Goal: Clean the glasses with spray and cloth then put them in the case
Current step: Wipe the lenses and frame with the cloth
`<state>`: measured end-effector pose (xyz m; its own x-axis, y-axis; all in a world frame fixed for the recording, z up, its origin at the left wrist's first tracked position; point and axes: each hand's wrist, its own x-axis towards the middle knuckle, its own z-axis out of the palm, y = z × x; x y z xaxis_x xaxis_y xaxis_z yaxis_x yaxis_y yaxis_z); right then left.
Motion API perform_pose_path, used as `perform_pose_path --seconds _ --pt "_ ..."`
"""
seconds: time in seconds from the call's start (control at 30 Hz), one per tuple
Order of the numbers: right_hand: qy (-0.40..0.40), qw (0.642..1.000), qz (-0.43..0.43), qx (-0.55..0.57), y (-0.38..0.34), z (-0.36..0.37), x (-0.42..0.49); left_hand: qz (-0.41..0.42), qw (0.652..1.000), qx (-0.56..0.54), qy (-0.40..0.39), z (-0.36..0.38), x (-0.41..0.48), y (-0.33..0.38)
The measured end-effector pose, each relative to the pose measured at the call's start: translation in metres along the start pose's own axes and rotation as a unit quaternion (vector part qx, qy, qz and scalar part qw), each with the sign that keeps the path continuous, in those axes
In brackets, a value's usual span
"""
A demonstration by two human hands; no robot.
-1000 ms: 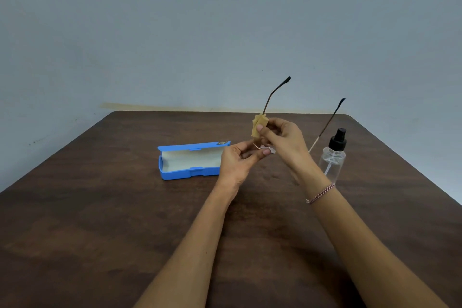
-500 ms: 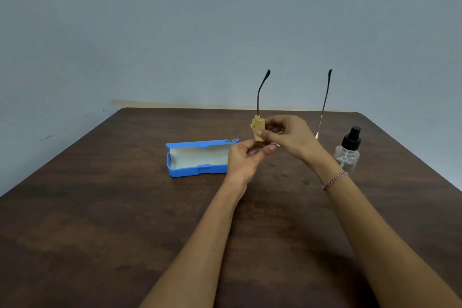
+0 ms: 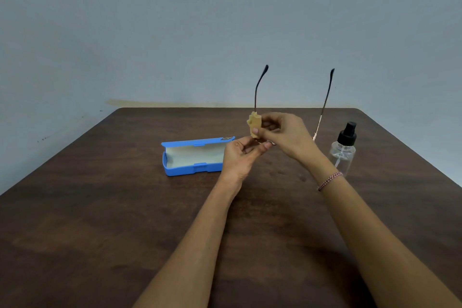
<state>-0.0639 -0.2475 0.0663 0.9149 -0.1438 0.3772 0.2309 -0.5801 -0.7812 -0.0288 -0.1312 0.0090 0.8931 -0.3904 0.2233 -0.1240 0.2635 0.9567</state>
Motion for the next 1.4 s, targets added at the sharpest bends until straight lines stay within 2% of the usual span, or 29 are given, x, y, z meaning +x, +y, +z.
perform_pose_path --seconds 0.2,0.4,0.53,0.7,0.77,0.83,1.0,1.07,1.17,1.23,1.4 --pt "0.085 0.994 -0.013 0.074 -0.005 -0.006 0.004 -0.01 1.0 0.011 -0.006 0.004 -0.001 -0.001" --pt "0.185 0.964 -0.059 0.182 -0.023 -0.023 0.015 -0.025 0.999 0.034 -0.024 0.006 -0.001 -0.002" --pt "0.141 0.977 -0.052 0.148 -0.016 -0.013 0.013 -0.023 0.999 0.016 -0.021 0.005 -0.001 -0.002" --pt "-0.012 1.0 -0.01 0.002 -0.003 -0.005 0.007 -0.012 1.0 -0.025 -0.001 0.0 0.001 -0.004" --pt "-0.04 0.998 -0.007 -0.038 0.0 -0.006 0.005 -0.01 1.0 -0.021 -0.006 -0.001 0.002 -0.004" --pt "-0.029 0.999 -0.013 -0.037 -0.001 -0.009 0.005 -0.007 1.0 -0.024 -0.012 0.0 0.001 -0.002" --pt "0.089 0.991 -0.03 0.097 -0.003 -0.01 0.008 -0.013 0.999 -0.018 -0.024 0.002 0.0 -0.003" --pt "0.069 0.993 -0.023 0.089 -0.003 -0.01 0.007 -0.01 1.0 -0.016 -0.02 0.002 0.0 -0.002" --pt "-0.023 1.0 0.003 0.0 0.0 -0.007 0.004 -0.004 1.0 -0.019 -0.011 -0.002 0.001 -0.002" --pt "-0.036 0.998 0.002 -0.044 0.002 -0.006 0.004 -0.005 1.0 -0.013 -0.017 -0.002 0.001 -0.002" --pt "0.09 0.993 -0.019 0.081 -0.003 -0.007 0.006 -0.01 1.0 0.0 -0.016 0.0 0.001 -0.002"
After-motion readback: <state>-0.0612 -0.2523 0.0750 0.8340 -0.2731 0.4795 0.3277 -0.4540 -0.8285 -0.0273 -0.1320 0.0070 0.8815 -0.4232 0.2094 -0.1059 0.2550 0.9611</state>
